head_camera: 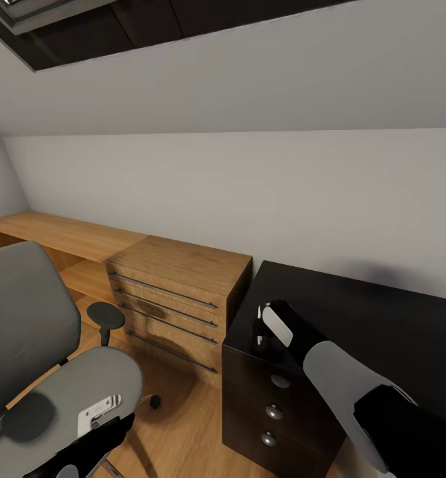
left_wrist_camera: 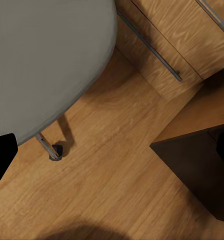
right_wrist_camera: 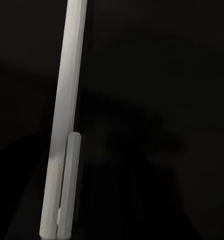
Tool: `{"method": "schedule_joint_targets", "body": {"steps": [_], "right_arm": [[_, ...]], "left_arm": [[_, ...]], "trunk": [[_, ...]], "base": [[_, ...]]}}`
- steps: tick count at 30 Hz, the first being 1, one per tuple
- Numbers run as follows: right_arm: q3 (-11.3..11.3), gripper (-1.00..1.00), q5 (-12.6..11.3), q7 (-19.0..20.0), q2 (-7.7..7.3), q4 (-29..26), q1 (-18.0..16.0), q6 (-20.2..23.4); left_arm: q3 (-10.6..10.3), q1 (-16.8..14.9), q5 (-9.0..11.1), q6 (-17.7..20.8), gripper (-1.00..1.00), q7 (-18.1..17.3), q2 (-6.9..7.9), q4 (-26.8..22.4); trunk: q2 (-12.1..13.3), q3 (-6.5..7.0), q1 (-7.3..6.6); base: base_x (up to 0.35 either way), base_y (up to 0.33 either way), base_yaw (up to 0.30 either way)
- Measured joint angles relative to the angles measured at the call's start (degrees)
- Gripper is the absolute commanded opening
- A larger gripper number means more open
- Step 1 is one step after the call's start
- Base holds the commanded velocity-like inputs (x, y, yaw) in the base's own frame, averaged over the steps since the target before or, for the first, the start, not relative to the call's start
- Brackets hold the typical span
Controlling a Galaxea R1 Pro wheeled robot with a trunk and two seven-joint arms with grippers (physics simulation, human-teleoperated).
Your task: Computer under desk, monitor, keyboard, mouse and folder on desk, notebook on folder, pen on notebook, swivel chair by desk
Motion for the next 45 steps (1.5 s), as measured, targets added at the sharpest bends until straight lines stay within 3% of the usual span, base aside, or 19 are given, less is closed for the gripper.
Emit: {"method": "schedule_joint_targets", "body": {"steps": [45], "right_arm": [[0.27,-1.0,0.37,0.09,0.24,-0.07,0.0,0.48]], "left_arm": [[0.0,0.0,0.08,0.0,1.0,0.0,0.0,0.0]], "trunk": [[0.0,0.0,0.0]], "base": [[0.0,0.0,0.0]]}}
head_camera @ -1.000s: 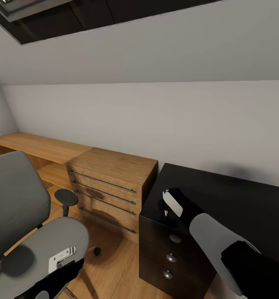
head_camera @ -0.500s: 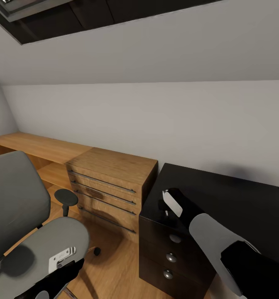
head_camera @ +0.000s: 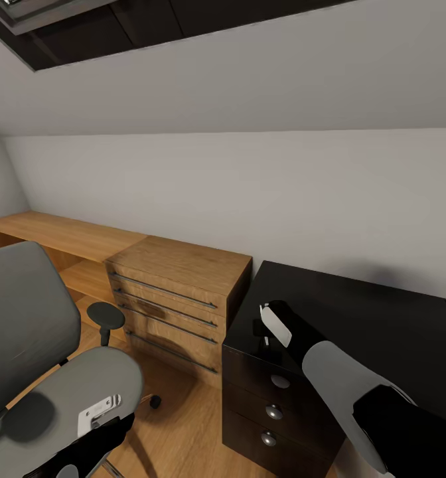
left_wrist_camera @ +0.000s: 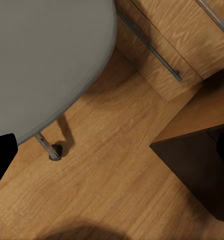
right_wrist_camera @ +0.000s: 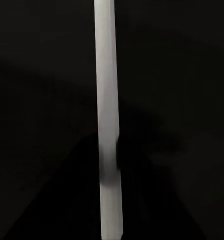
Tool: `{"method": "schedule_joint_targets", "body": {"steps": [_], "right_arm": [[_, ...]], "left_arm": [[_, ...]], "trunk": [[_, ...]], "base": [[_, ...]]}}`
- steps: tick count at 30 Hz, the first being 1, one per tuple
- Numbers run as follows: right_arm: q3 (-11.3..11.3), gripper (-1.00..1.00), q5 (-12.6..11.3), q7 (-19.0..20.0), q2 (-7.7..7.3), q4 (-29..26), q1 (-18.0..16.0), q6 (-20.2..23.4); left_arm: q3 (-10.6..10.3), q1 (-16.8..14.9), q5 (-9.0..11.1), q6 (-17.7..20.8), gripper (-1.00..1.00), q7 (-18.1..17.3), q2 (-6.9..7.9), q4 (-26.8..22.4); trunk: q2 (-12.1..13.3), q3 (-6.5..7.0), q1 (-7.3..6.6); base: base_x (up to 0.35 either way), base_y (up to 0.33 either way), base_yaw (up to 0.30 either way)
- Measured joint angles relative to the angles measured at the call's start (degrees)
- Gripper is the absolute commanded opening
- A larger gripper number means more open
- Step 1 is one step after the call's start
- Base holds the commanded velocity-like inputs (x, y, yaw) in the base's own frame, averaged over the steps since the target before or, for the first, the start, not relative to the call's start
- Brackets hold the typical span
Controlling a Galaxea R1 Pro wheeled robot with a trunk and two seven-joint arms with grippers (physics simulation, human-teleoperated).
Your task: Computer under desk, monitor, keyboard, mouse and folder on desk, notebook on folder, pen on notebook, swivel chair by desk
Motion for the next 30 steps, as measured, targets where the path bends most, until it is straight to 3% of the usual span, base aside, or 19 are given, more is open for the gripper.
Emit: {"method": "schedule_joint_targets", "body": {"steps": [4,9,17,23,25,30], "right_arm": [[0.05,-1.0,-0.1,-0.08,-0.02,-0.04,0.01,-0.03],[0.24,-1.0,-0.71,-0.18,-0.19,-1.57,0.03,0.08],[0.55,-1.0,-0.34,-3.27,-3.14,-16.93,3.75,0.32],[0.52,-1.0,-0.42,-9.27,-6.57,-34.67,11.97,0.33],[0.42,-1.0,-0.64,-11.72,-9.07,-43.62,16.04,0.44],[0.28,-1.0,-0.88,-12.31,-9.91,-45.79,16.98,0.21]], "left_arm": [[-0.02,0.0,0.0,0.0,1.0,0.0,0.0,0.0],[-0.07,0.0,0.01,-0.03,1.0,0.0,0.0,0.0],[-0.42,0.0,-0.13,-0.21,1.0,0.0,0.0,-0.01],[-0.5,0.0,-0.16,-0.26,1.0,0.0,-0.01,0.04],[-0.51,0.01,-0.17,-0.23,1.0,0.0,-0.05,0.12],[-0.52,0.0,-0.17,-0.19,1.0,0.0,-0.01,0.16]], "trunk": [[0.0,0.0,0.0],[2.0,0.88,-1.09],[5.21,2.31,-2.84],[7.61,3.39,-4.16],[8.41,3.75,-4.58],[10.43,4.65,-5.66]], "base": [[0.0,0.0,0.0],[0.0,0.0,0.0],[0.0,0.0,0.0],[-0.018,0.0,0.0],[-0.255,0.0,0.0],[-0.311,0.0,0.0]]}}
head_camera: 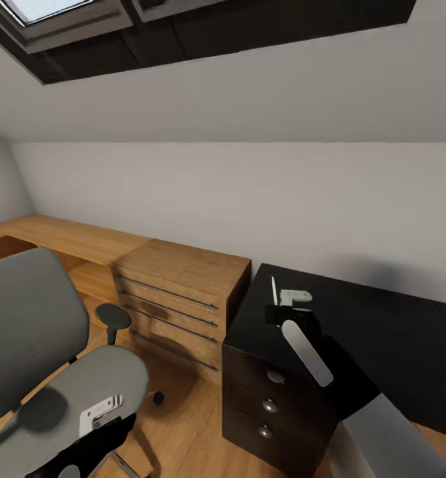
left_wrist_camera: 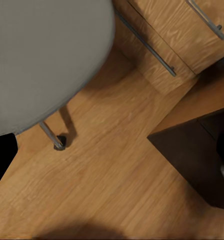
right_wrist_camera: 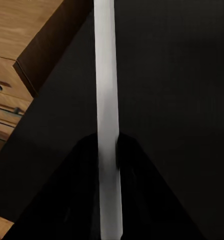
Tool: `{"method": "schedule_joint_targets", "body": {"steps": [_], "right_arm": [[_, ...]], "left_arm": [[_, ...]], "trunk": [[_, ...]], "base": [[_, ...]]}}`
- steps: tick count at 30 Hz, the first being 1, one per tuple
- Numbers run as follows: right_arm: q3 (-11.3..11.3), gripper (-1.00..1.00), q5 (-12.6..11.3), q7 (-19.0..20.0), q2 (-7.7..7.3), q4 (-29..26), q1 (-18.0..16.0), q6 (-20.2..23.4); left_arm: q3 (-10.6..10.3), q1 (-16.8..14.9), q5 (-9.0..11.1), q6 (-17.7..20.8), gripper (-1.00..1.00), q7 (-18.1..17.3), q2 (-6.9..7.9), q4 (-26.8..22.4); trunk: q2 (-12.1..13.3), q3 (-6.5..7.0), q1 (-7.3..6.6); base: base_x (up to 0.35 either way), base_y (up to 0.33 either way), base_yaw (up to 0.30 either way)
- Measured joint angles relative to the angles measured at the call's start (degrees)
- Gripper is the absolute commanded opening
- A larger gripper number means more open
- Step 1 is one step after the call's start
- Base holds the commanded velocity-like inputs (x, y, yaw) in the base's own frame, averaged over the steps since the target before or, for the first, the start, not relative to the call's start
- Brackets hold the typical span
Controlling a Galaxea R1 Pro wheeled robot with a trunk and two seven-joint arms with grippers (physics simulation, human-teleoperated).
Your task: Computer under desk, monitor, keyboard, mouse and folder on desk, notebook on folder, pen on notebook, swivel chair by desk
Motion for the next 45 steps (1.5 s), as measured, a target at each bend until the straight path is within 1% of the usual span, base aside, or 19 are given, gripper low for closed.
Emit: {"method": "schedule_joint_targets", "body": {"steps": [2,11,19,24,26,29,31,32,35,36,37,39,40,43,44,45], "right_arm": [[-0.04,-1.0,-0.03,-0.16,-0.01,-0.42,0.11,-0.1],[-0.06,-1.0,-0.05,-0.31,0.04,-1.62,0.3,-0.29],[-0.41,-1.0,-0.17,-0.32,-0.15,-1.95,0.34,-0.35],[-0.47,-1.0,-0.43,-0.32,-0.15,-2.0,0.34,-0.43],[-0.49,-1.0,-0.46,-0.32,-0.15,-2.14,0.34,-0.45],[-0.49,-1.0,-0.5,-0.32,-0.15,-3.49,0.35,-0.45],[-0.46,-1.0,-0.53,-0.35,-0.15,-4.08,0.38,-0.42],[-0.42,-1.0,-0.56,-0.45,-0.11,-5.06,0.48,-0.41],[-0.41,-1.0,-0.58,-0.72,-0.08,-5.51,0.6,-0.39],[-0.4,-1.0,-0.59,-0.86,-0.07,-5.68,0.66,-0.39],[-0.63,-1.0,-0.55,-1.15,-0.19,-6.0,0.76,-0.39],[-1.0,-1.0,-0.58,-1.18,-0.21,-6.02,0.77,-0.39],[-3.11,-1.0,-0.44,-1.2,-0.24,-6.0,1.08,-0.32],[-6.29,-1.0,-0.53,-1.22,-0.24,-5.92,1.69,-0.36],[-9.07,-1.0,-0.4,-1.25,-0.25,-5.82,1.91,-0.23],[-10.14,-1.0,-0.53,-1.26,-0.24,-5.76,1.97,-0.27]], "left_arm": [[0.0,0.0,0.0,0.0,1.0,0.0,0.01,0.0],[0.0,0.0,0.17,0.04,1.0,0.0,0.01,0.05],[-0.02,-0.02,0.14,0.03,1.0,0.0,0.01,0.84],[0.01,-0.02,0.2,-0.01,1.0,-0.04,0.01,3.38],[0.01,-0.02,0.14,-0.16,1.0,-0.09,0.01,5.62],[0.07,-0.01,-0.19,-0.37,1.0,-0.22,0.08,12.07],[0.07,-0.01,-0.25,-0.54,1.0,-0.25,0.14,13.82],[0.08,-0.01,-0.38,-1.5,1.0,-0.3,0.22,16.96],[0.06,-0.01,-0.38,-2.97,1.0,-0.34,0.25,19.33],[0.01,-0.01,-0.37,-4.08,1.0,-0.38,0.26,20.58],[-1.16,0.0,-0.38,-6.86,1.0,-0.35,0.27,25.45],[-1.79,-0.02,-0.43,-7.09,1.0,-0.35,0.27,26.37],[-2.9,-0.02,-0.41,-7.34,1.0,-0.34,0.3,27.64],[-3.28,-0.03,-0.46,-9.49,1.0,-0.32,0.33,29.81],[-3.41,-0.02,-0.47,-12.3,1.0,-0.3,0.38,31.37],[-3.46,-0.03,-0.46,-13.45,1.0,-0.29,0.39,31.91]], "trunk": [[0.8,0.36,-0.44],[4.41,1.98,-2.45],[7.62,3.51,-4.21],[9.63,4.42,-5.31],[10.43,4.78,-5.75],[11.63,5.26,-6.41],[12.44,5.54,-6.85],[12.84,5.66,-7.06],[14.04,6.04,-7.72],[14.44,6.16,-7.94],[14.85,6.33,-8.16],[15.26,6.51,-8.39],[15.26,6.53,-8.39],[15.26,6.64,-8.39],[15.26,6.68,-8.39],[15.26,6.72,-8.39]], "base": [[-0.32,0.0,0.0],[-0.028,0.0,0.0],[0.0,0.0,-0.271],[0.0,0.0,-0.297],[0.0,0.0,-0.297],[0.0,0.0,-0.241],[0.0,0.0,-0.177],[0.0,0.0,-0.149],[0.0,0.0,-0.131],[0.0,0.0,-0.168],[0.0,0.0,-0.191],[0.0,0.0,-0.241],[0.0,0.0,-0.277],[0.0,0.0,-0.277],[0.0,0.0,-0.275],[0.0,0.0,-0.275]]}}
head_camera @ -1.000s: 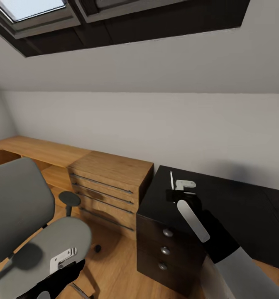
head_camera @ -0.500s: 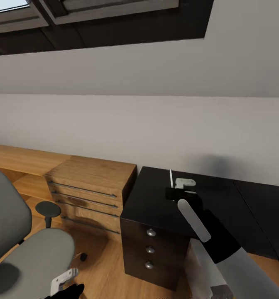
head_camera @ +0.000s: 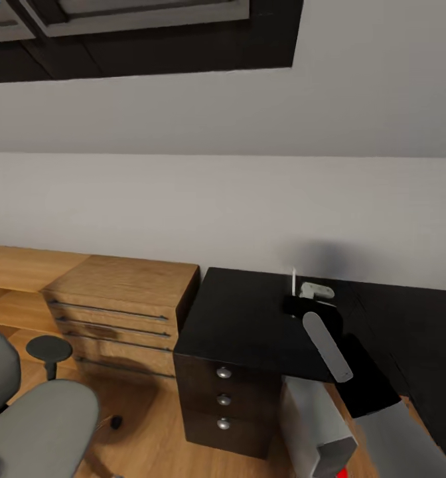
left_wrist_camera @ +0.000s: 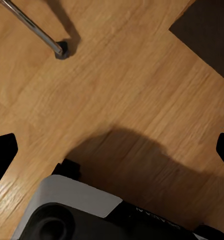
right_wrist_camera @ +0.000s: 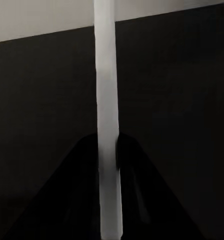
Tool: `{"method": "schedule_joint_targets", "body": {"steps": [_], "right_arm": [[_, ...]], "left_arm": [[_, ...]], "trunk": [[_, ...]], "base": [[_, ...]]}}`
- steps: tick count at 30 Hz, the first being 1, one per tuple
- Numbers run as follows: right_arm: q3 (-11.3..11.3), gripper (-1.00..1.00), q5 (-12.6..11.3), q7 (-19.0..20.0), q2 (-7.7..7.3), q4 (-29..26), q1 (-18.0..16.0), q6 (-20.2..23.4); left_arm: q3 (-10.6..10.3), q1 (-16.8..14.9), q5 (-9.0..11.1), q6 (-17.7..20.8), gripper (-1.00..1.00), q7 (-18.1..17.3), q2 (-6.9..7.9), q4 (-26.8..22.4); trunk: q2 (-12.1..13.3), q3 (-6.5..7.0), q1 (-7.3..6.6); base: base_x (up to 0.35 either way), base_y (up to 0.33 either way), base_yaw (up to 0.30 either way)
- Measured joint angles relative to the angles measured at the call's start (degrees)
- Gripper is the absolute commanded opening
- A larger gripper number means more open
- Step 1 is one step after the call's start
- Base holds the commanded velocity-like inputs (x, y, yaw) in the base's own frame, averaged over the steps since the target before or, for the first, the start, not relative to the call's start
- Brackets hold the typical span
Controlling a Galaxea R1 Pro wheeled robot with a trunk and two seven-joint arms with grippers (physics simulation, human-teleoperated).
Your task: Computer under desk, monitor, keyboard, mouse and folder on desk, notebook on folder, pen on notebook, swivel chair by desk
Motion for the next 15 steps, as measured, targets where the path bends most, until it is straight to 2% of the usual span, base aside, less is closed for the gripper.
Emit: {"method": "schedule_joint_targets", "body": {"steps": [1,4,15], "right_arm": [[-1.75,-1.0,0.03,0.0,0.0,0.22,0.07,0.05],[-4.25,-1.0,-0.05,-0.01,0.0,0.94,0.15,0.05],[-7.35,-1.0,-0.06,-0.03,-0.01,1.74,0.2,0.19]], "left_arm": [[-0.05,0.0,0.0,-2.0,1.0,0.02,0.02,0.82],[-0.15,0.0,0.02,-4.58,1.0,0.04,-0.01,1.74],[-0.15,-0.01,0.02,-6.44,1.0,0.03,0.05,2.33]], "trunk": [[0.0,0.04,0.0],[0.0,0.18,0.0],[0.0,0.69,0.0]], "base": [[0.0,0.0,-0.274],[0.0,0.0,-0.274],[0.0,0.0,-0.273]]}}
